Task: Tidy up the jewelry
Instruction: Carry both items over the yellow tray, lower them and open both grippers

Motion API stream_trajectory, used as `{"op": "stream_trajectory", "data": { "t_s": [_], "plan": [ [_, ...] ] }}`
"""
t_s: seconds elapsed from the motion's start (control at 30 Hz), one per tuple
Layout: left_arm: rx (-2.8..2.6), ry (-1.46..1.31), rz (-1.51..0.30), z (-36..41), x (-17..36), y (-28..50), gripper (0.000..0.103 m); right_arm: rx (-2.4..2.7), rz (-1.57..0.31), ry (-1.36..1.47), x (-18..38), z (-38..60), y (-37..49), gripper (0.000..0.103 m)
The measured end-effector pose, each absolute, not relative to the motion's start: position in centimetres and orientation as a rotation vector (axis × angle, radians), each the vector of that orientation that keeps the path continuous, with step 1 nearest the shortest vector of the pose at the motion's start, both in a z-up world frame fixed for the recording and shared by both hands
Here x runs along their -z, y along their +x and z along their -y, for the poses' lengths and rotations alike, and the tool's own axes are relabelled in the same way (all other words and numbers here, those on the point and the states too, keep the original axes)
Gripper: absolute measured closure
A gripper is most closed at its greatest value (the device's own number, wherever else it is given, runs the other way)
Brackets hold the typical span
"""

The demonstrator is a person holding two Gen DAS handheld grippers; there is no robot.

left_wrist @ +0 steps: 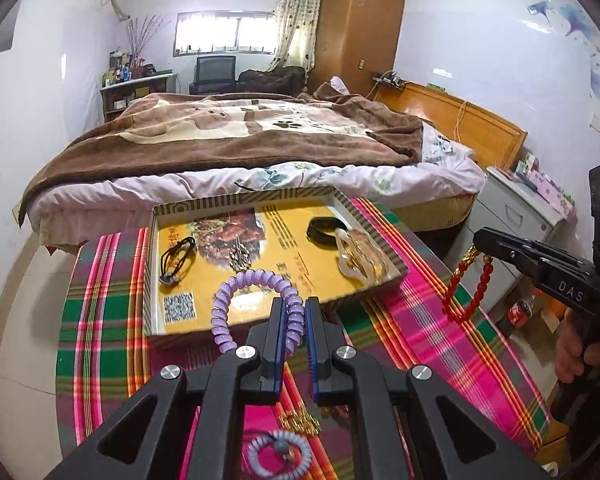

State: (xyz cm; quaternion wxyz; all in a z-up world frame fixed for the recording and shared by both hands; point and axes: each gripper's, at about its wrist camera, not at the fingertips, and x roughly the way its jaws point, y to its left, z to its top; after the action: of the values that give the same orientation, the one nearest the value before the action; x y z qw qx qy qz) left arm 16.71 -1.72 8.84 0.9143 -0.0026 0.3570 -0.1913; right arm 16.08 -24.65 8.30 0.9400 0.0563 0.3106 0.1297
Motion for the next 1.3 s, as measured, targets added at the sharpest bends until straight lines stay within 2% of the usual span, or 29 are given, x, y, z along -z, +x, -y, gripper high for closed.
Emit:
{"op": "stream_trajectory", "data": {
  "t_s": [0.3,0.7,1.3],
  "plan": [
    [0.382,-0.032,-0.768,0.7,-7.4,22.9,0.094,-0.346,-0.678,0.105,-8.0,21.5,23.8,0.093],
    [0.374,-0.048,-0.865,-0.1,-2.6,31.0,0.094,-0.357,-0.857,0.103,-3.1,18.5,36.8,0.093],
    [0.354,-0.040,-0.972,0.1,1.7,33.7,0.094,-0.279,-0.976,-0.006,0.9,14.9,44.6,0.093]
  ]
}}
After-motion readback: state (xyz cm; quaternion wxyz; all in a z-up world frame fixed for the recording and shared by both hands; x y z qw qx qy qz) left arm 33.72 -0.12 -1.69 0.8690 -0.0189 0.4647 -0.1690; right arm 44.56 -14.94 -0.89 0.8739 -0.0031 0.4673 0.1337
